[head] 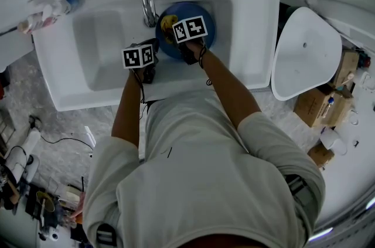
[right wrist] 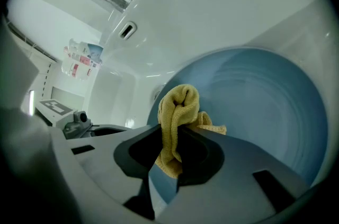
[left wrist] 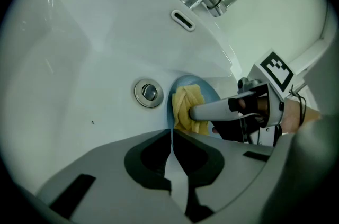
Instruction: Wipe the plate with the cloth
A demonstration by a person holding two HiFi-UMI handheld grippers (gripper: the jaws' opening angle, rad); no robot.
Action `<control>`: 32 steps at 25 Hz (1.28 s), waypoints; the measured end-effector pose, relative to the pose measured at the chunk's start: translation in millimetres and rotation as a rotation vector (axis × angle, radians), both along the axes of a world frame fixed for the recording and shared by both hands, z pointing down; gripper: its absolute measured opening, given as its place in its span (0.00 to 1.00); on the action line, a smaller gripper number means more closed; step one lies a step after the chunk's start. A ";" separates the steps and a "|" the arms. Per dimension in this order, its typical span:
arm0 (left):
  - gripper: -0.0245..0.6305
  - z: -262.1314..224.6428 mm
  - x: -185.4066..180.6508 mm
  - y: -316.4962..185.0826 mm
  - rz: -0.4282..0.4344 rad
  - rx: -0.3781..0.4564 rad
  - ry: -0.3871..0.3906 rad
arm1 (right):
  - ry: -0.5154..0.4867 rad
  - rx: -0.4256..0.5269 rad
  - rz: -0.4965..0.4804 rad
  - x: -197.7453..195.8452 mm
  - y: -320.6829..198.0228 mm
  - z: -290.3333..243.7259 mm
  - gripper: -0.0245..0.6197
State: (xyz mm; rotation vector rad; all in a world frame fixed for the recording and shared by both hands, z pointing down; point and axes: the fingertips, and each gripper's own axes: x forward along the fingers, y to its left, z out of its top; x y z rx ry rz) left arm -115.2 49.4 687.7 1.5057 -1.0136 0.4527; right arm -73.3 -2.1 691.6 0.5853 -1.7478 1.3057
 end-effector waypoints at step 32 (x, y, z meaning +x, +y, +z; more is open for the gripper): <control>0.08 0.3 4.4 4.9 -0.062 0.006 -0.029 | 0.025 -0.071 -0.016 74.5 48.3 -5.6 0.15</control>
